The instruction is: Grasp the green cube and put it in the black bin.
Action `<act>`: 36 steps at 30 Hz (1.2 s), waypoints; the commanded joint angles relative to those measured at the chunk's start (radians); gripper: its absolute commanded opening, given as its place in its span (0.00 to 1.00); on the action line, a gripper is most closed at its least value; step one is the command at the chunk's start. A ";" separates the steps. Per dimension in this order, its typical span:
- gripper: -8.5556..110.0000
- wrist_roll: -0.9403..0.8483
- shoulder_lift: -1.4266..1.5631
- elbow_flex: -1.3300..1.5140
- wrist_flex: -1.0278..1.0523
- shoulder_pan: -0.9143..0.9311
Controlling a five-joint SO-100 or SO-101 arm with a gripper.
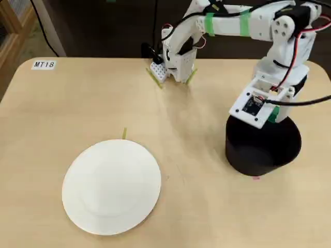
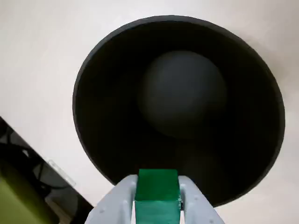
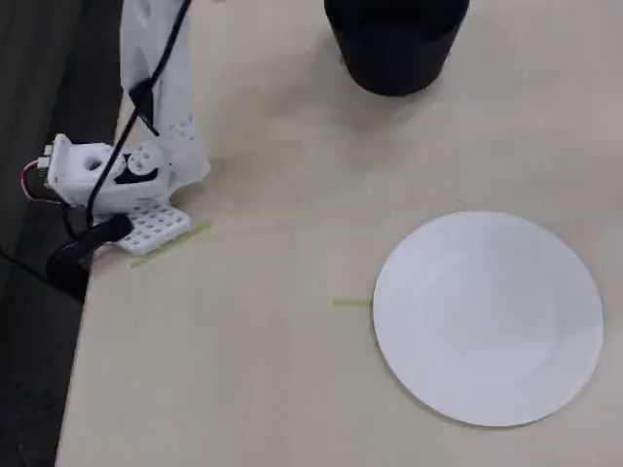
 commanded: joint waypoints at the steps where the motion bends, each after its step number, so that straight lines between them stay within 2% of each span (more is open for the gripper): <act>1: 0.16 0.015 0.003 -0.005 -0.017 -0.005; 4: 0.36 0.008 0.003 -0.003 -0.021 -0.011; 7: 0.39 0.043 0.006 -0.003 -0.035 -0.009; 10: 0.35 0.080 0.005 -0.003 -0.052 -0.006; 11: 0.30 0.091 0.003 -0.003 -0.055 -0.006; 13: 0.07 0.104 0.003 -0.003 -0.061 -0.005; 18: 0.07 0.195 0.112 0.028 0.028 0.083; 22: 0.07 0.265 0.549 0.390 -0.080 0.253; 26: 0.07 0.348 1.313 1.138 -0.505 0.491; 27: 0.07 0.351 1.456 1.284 -0.554 0.537; 31: 0.07 0.336 1.727 1.609 -0.528 0.563; 36: 0.07 0.342 1.954 1.855 -0.518 0.546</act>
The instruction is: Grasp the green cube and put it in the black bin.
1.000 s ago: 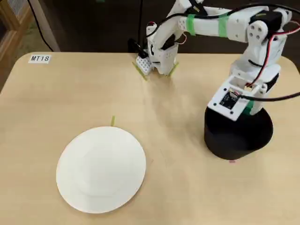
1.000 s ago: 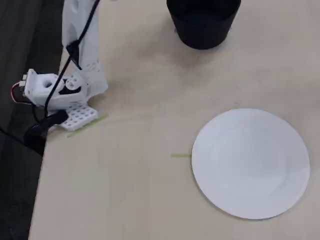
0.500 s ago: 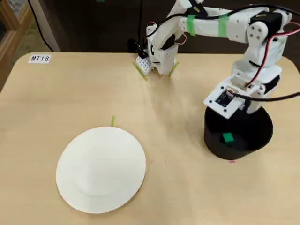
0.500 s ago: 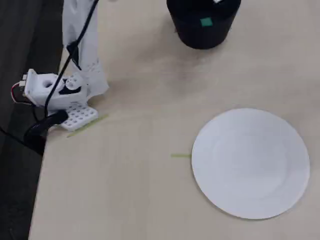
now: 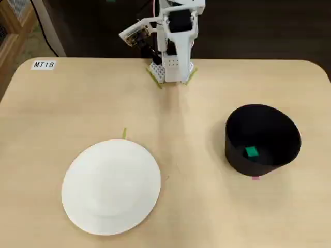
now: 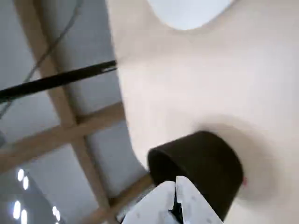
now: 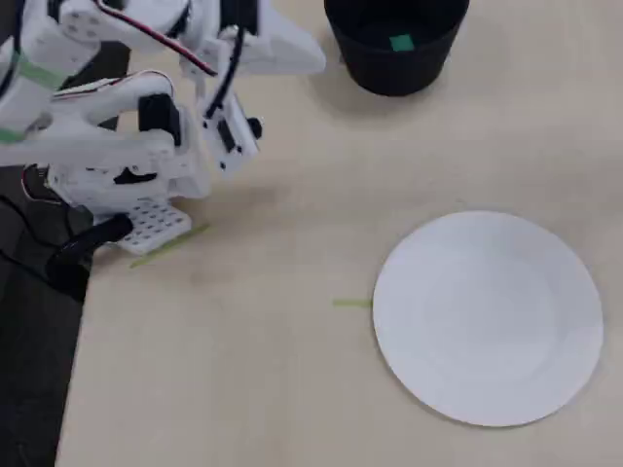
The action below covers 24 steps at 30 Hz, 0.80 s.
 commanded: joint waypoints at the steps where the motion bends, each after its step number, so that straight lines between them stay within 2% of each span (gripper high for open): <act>1: 0.07 0.000 0.163 0.156 -0.003 0.012; 12: 0.07 -0.041 0.215 0.382 0.000 0.028; 24: 0.07 -0.048 0.215 0.491 -0.015 0.026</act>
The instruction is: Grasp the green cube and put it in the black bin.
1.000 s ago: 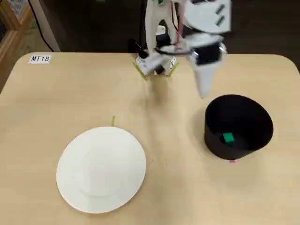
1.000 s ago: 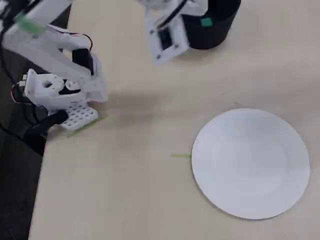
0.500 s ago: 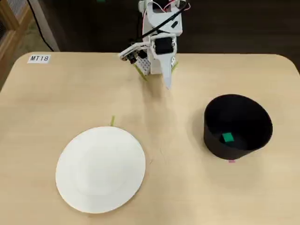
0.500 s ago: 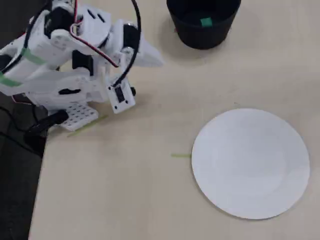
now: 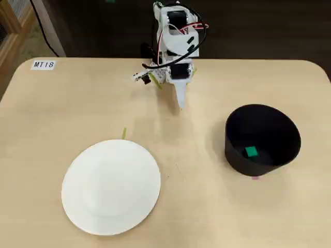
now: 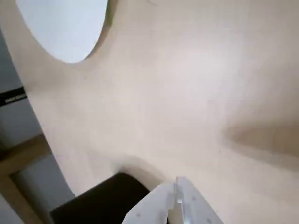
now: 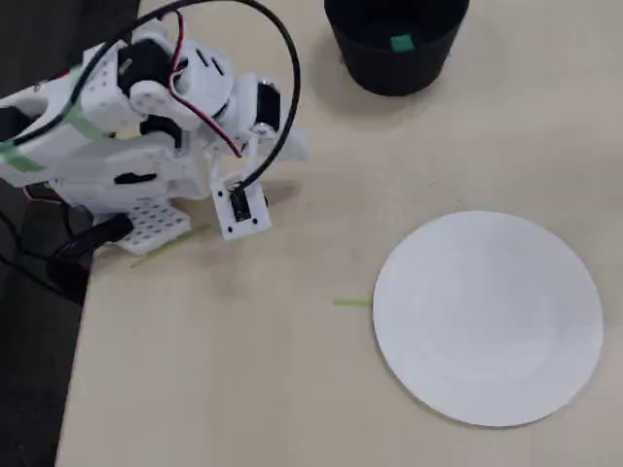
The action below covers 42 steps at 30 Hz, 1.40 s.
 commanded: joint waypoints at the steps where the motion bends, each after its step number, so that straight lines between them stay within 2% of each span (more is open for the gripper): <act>1: 0.07 -0.005 0.000 -0.003 -0.020 -0.002; 5: 0.07 -0.003 0.000 -0.003 -0.020 0.002; 8: 0.11 -0.006 0.000 -0.003 -0.020 0.002; 12: 0.07 -0.008 0.000 -0.003 -0.020 0.000; 42: 0.07 -0.009 0.000 -0.003 -0.020 0.000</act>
